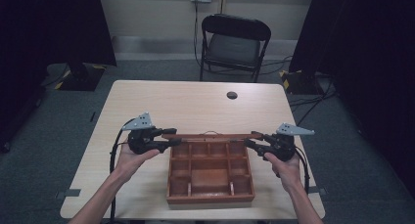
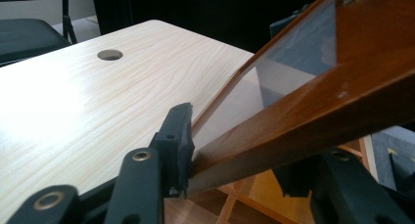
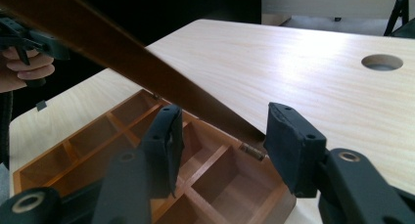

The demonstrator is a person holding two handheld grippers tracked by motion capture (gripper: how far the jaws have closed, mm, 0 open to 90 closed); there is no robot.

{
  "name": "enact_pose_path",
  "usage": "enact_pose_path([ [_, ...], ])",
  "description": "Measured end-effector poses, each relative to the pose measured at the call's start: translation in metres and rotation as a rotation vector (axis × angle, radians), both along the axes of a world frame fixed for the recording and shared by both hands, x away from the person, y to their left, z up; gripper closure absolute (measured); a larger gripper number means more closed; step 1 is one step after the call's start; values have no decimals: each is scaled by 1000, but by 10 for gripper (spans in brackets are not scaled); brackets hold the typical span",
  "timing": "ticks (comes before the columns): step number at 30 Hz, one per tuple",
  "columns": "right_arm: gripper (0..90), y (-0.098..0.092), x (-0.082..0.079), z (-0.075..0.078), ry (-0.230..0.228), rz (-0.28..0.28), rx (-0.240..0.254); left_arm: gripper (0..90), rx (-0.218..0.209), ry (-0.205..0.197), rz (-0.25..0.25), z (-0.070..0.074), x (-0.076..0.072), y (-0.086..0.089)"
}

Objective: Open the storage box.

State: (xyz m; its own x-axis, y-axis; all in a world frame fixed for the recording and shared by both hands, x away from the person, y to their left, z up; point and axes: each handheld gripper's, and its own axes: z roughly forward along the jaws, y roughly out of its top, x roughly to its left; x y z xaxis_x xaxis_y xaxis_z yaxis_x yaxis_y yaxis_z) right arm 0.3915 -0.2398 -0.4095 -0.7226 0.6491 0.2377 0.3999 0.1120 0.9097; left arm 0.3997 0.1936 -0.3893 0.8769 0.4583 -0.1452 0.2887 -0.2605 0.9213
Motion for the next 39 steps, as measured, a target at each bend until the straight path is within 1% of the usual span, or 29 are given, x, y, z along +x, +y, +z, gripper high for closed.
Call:
enact_pose_path([
  [1,490,0,0,1,-3,-2,-1,558,-1,-2,-4,1,3,0],
  [2,497,0,2,4,-11,-7,12,562,-2,5,3,2,4,1],
  [3,496,0,2,5,-16,-7,10,563,-17,9,-3,1,7,1],
  [4,496,0,2,5,-16,-7,10,564,-17,9,-3,1,7,1],
  [7,495,1,5,7,-23,-7,-9,567,-28,15,-4,2,11,1],
  [8,495,1,5,7,-26,-5,-9,567,-22,10,-3,3,14,2],
  [9,495,1,6,7,-26,-1,-8,567,-24,16,0,4,16,2],
  [12,495,0,6,7,-28,3,-3,563,-19,14,9,5,19,2],
  [13,492,1,5,7,-27,1,1,560,-36,20,15,4,22,2],
  [14,492,1,5,7,-27,1,1,557,-36,20,15,4,22,2],
  [16,493,0,6,7,-24,7,13,556,-52,28,9,3,27,4],
  [17,490,0,6,8,-26,8,15,557,-54,27,18,3,28,3],
  [18,490,0,6,8,-26,8,15,558,-54,27,18,3,28,3],
  [19,484,1,7,8,-28,4,12,558,-29,12,22,5,28,2],
  [21,480,2,10,8,-29,17,20,559,-37,21,12,5,29,0],
  [22,472,4,12,9,-28,22,18,559,-38,23,16,5,30,0],
  [23,469,7,15,9,-32,26,15,561,-30,19,18,6,31,0],
  [24,469,13,21,9,-35,25,9,562,-35,20,25,7,33,-1],
  [25,469,16,23,8,-35,21,13,562,-34,13,27,6,34,-1],
  [27,464,18,25,7,-33,18,17,562,-37,17,35,6,35,0],
  [28,457,20,29,5,-27,19,21,562,-44,14,39,5,36,0],
  [29,455,22,31,4,-21,19,26,563,-62,23,43,4,37,1],
  [31,462,22,33,3,-12,13,21,564,-82,28,47,2,38,1],
  [36,474,20,33,1,-8,2,23,566,-101,22,46,-1,40,2],
  [38,475,19,33,-1,-6,-8,28,568,-100,19,44,-1,39,3],
  [39,467,19,31,-2,1,-18,27,567,-108,16,44,-2,38,3],
])
